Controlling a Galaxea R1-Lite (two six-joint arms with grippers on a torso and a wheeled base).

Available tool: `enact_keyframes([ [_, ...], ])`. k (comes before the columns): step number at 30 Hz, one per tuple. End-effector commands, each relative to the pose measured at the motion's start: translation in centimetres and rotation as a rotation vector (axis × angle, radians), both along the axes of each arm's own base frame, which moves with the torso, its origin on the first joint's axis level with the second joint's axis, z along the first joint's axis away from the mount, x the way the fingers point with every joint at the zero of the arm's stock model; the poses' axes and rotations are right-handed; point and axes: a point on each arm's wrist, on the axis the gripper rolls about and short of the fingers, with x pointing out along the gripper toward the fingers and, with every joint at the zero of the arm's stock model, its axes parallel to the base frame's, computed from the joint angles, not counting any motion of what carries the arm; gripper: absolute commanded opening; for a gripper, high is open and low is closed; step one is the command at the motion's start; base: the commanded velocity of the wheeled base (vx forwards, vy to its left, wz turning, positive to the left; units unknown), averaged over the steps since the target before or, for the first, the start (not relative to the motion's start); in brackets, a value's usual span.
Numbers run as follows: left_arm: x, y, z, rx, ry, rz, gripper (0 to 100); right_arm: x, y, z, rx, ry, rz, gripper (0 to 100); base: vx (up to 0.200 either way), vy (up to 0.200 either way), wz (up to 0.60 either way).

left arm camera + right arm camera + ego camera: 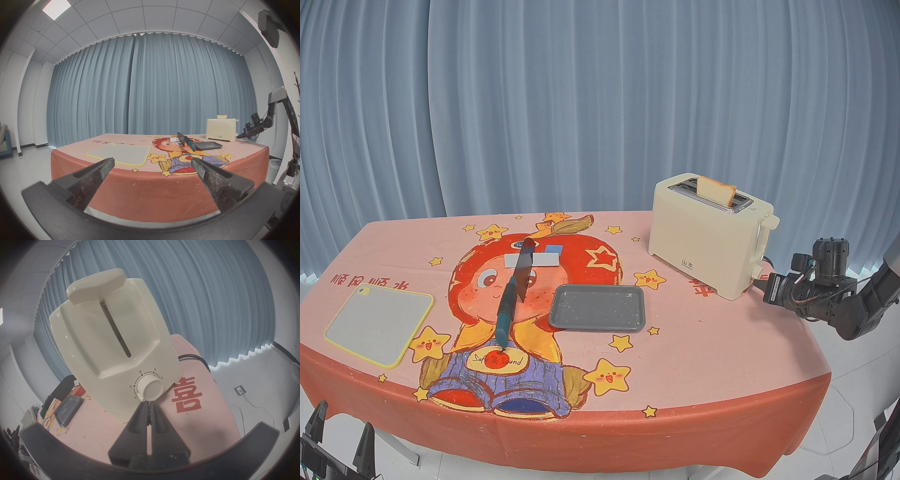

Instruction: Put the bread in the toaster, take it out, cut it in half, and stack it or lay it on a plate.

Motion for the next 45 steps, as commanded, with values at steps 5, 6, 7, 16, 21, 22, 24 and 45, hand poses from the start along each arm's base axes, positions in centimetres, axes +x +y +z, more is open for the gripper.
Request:
enact_keyframes([
  [5,0.1,0.0,-0.5,0.000,0.019,0.001,100,-0.6,0.6,-0.2,-0.006,0.012,0.018,0,0.000,0.000,0.00],
  [6,0.1,0.0,-0.5,0.000,0.019,0.001,100,-0.7,0.8,-0.2,-0.009,0.014,0.025,0,0.000,0.000,0.00],
  [7,0.1,0.0,-0.5,0.000,0.017,0.001,100,-0.9,1.0,-0.2,-0.012,0.015,0.029,0,0.000,0.000,0.00],
  [16,0.1,0.0,-0.5,-0.001,0.019,0.001,100,-4.1,3.1,2.9,-0.009,-0.052,0.103,0,0.000,0.000,0.00],
  [21,0.1,0.0,-0.5,-0.001,0.019,0.001,100,-6.0,3.8,4.4,-0.009,-0.093,0.141,0,0.000,0.000,0.00],
  [22,0.1,0.0,-0.5,0.000,0.019,0.001,100,-6.3,3.9,4.9,-0.007,-0.110,0.150,0,0.000,0.000,0.00],
  [24,0.1,0.0,-0.5,-0.001,0.019,0.001,100,-6.7,4.0,5.5,-0.002,-0.134,0.157,0,0.000,0.000,0.00],
  [45,0.1,0.0,-0.5,0.000,0.017,0.001,100,-12.0,5.5,10.9,0.019,-0.351,0.275,0,0.000,0.000,0.00],
])
